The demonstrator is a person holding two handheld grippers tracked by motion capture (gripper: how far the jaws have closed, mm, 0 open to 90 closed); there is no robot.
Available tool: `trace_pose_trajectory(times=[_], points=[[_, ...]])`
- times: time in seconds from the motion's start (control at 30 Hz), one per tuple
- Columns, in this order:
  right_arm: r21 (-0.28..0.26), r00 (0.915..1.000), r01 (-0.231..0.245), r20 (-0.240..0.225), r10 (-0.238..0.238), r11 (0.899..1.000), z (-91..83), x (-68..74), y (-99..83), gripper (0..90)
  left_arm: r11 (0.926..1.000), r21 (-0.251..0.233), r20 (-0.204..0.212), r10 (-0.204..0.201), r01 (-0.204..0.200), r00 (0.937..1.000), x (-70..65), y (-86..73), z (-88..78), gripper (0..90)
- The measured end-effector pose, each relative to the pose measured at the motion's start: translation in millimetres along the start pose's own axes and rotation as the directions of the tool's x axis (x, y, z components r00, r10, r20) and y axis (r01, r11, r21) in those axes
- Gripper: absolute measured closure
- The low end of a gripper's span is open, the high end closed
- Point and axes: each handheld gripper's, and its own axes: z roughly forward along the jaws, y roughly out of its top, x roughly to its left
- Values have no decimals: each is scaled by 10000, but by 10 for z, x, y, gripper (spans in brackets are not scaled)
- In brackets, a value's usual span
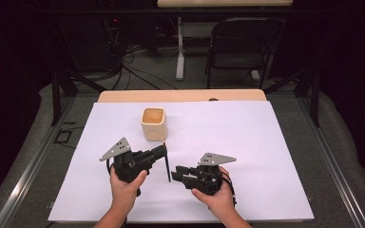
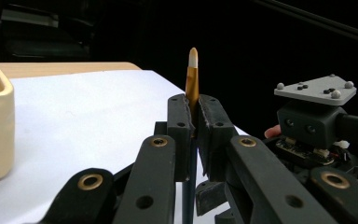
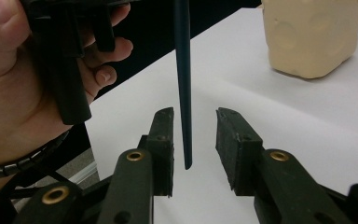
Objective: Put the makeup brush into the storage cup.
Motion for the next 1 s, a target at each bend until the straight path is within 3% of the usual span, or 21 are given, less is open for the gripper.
trace_pose_trajectory(times=[0.3,1.0], points=[[-18,9998,-168,-79,167,9999,36,-8,-28,693,10000,50,97,-49,49,9999,-42,-21,37,841],[321,9999,133,19,-133,9994,87,-1,-63,765,9999,39,230,-114,113,9997,-71,-46,68,841]])
